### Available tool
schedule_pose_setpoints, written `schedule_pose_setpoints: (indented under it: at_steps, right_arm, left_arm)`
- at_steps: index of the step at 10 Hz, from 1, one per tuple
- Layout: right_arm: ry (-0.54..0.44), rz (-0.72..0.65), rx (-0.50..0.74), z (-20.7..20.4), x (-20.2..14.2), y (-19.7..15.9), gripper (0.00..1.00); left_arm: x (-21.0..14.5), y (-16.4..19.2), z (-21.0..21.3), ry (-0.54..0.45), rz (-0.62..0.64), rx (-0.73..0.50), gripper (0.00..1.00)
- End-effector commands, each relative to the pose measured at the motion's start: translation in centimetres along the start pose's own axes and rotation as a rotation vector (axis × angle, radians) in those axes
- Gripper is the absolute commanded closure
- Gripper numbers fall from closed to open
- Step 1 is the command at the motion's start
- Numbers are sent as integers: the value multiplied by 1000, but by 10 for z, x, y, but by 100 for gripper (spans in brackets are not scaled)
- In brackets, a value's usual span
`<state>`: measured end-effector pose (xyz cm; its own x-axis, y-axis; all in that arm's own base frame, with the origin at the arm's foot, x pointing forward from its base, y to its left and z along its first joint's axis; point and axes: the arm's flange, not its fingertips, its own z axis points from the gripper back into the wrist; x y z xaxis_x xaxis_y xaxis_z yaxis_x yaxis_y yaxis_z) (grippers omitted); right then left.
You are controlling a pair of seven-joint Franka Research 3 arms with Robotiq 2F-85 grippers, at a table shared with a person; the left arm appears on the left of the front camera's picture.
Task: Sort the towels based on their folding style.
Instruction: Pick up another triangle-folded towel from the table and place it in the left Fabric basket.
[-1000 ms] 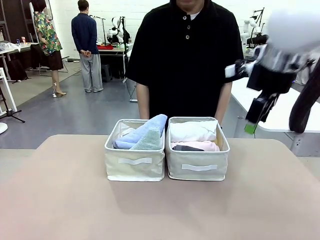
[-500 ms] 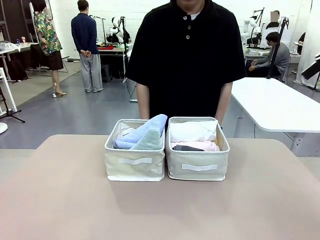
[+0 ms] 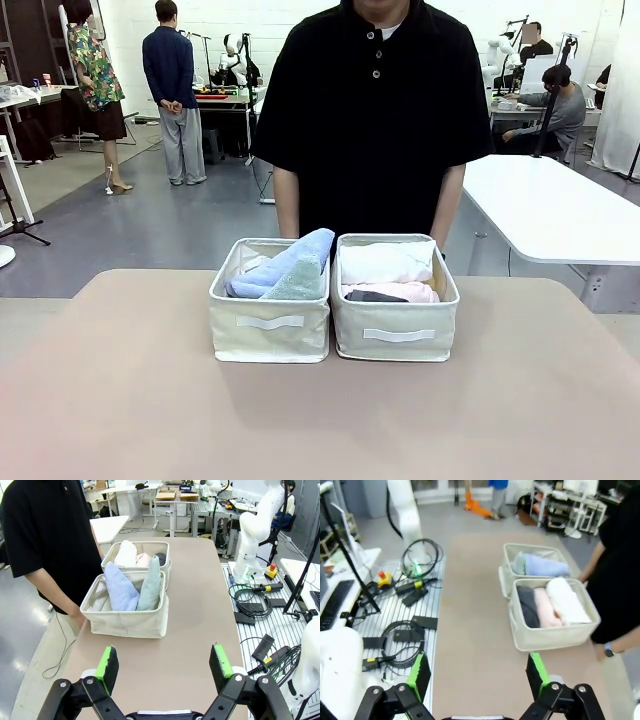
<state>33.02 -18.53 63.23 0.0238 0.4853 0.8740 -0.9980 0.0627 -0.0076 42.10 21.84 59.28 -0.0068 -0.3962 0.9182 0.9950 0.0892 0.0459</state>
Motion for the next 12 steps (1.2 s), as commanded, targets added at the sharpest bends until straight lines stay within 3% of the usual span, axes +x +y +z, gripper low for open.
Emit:
schedule_pose_setpoints:
  at_steps: [1,4,6,7,12]
  right_arm:
    - [-67,-22,-67,21,-11,-4,0]
    - [-88,-96,-162,45,-36,12,0]
    - [4,-207,-320,57,-39,31,0]
    - [-70,-112,-174,55,-44,16,0]
    - [-70,-112,-174,55,-44,16,0]
  left_arm:
    - [3,-1,-2,-4,6,14,5]
    - [3,-1,-2,-4,6,14,5]
    - [3,-1,-2,-4,6,14,5]
    - [3,-1,-2,-4,6,14,5]
    - [3,-1,-2,-4,6,14,5]
